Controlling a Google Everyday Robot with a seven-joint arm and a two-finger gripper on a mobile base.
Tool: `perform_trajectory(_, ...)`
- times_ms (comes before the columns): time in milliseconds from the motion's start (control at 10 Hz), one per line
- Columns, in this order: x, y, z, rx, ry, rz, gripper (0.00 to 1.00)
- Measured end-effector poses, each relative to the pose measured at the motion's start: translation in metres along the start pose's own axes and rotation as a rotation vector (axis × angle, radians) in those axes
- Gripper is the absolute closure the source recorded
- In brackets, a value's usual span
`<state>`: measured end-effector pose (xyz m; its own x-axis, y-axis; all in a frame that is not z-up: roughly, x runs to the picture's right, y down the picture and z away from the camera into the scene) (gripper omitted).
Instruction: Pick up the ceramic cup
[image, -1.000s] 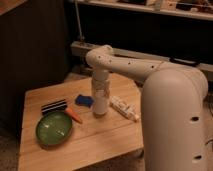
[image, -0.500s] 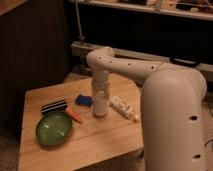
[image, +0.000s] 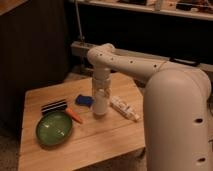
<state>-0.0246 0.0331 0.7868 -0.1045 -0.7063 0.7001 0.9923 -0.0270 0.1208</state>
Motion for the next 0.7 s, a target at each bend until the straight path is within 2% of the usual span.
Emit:
perform_trajectory(400, 0.0, -0.003, -0.02, 0.019, 0.008, -0.002, 1.0)
perform_trajectory(700, -0.001, -0.003, -0.02, 0.019, 0.006, -0.003, 1.0)
